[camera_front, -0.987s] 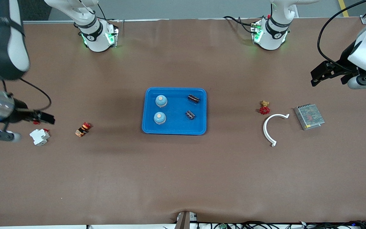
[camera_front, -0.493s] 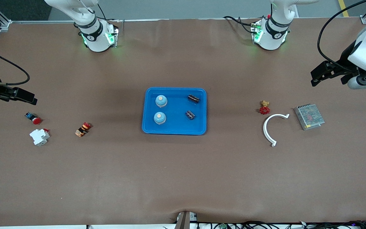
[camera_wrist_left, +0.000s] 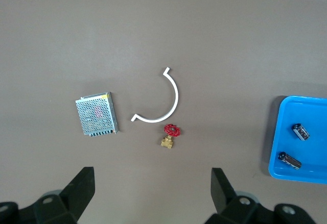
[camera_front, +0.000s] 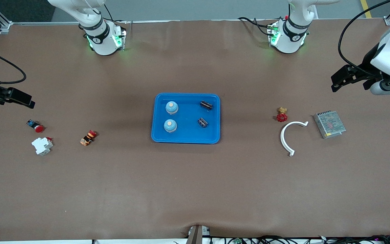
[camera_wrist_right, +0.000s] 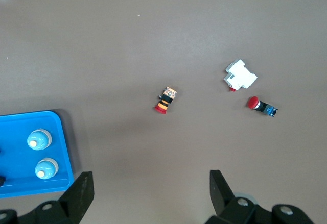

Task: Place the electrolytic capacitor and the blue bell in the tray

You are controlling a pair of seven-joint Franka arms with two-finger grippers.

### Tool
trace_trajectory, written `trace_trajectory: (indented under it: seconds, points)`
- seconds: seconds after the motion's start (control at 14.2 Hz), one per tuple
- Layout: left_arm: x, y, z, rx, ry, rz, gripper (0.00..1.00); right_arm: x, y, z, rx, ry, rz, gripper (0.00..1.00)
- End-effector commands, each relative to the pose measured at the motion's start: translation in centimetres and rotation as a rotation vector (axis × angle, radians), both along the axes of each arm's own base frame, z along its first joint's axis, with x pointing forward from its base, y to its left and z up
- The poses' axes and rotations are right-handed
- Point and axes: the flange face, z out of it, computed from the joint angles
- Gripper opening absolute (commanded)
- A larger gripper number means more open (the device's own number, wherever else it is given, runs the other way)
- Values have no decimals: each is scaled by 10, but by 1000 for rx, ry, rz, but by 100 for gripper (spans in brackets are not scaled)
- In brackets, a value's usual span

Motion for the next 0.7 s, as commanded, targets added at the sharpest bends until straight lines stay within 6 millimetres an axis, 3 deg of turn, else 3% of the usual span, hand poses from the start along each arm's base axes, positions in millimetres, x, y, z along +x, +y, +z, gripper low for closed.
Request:
trace_trajectory:
  seconds: [0.0,0.28,0.63]
  points:
    - [-4,0,6,-11,-14,-13,100,-19,-3,0,-2,4,-9,100]
    - [-9,-3,8,-6,-1,-18,100,-45,3,-10,-6,-19,-9,100]
    - [-13,0,15,2,-5,-55,100,-45,20,-19,-7,-13,19,100]
